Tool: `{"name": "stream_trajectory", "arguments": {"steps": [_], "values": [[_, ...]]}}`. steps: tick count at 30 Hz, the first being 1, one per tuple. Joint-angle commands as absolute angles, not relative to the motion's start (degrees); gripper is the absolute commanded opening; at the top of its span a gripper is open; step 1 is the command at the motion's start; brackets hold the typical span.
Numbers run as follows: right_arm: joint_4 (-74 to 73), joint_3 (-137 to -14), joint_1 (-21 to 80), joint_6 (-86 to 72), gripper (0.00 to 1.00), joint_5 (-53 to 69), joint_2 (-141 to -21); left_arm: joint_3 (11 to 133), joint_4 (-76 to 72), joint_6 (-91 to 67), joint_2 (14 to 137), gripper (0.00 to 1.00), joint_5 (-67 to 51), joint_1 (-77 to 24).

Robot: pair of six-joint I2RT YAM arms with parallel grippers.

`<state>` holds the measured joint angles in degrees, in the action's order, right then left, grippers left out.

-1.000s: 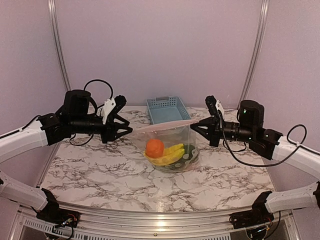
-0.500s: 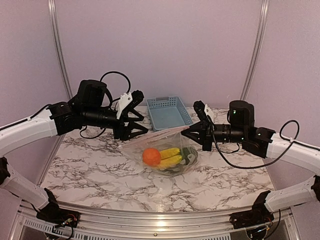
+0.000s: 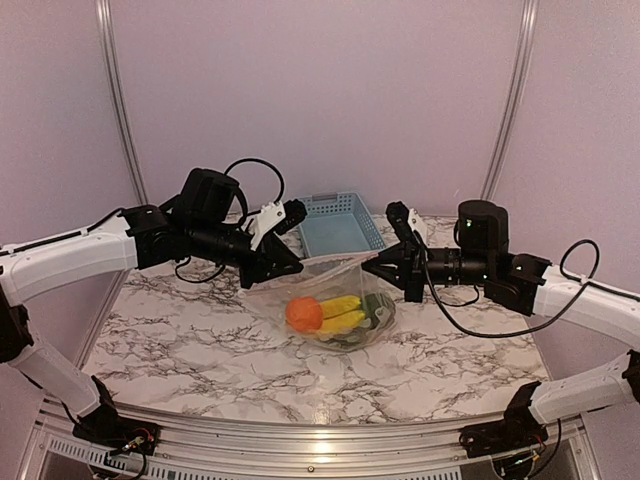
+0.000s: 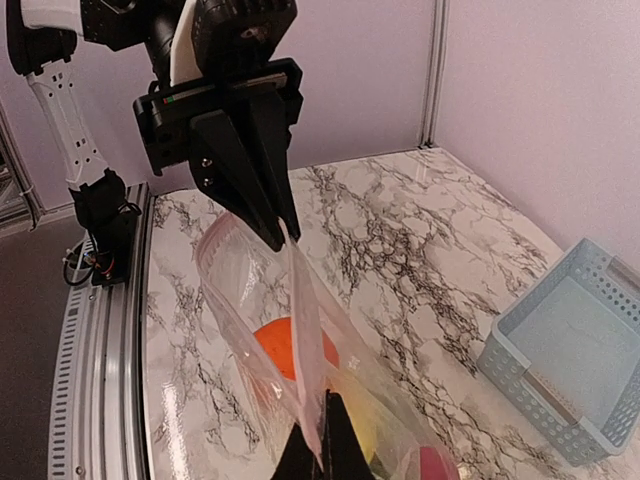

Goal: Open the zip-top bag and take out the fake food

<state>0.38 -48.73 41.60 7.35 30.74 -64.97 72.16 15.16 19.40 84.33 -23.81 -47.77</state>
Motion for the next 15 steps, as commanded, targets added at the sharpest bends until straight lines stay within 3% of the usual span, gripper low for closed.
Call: {"name": "stream_trajectory", "arguments": {"steps": [1, 15], "values": [[1.4, -52.0, 43.0, 7.0, 0.0, 30.8, -65.6, 71.9, 14.6, 17.1, 81.8, 0.0, -26.3, -47.9], [9.0, -68.7, 50.2, 6.2, 0.0, 36.6, -83.5, 64.4, 15.7, 0.4, 63.8, 0.0, -11.9, -47.8]]}}
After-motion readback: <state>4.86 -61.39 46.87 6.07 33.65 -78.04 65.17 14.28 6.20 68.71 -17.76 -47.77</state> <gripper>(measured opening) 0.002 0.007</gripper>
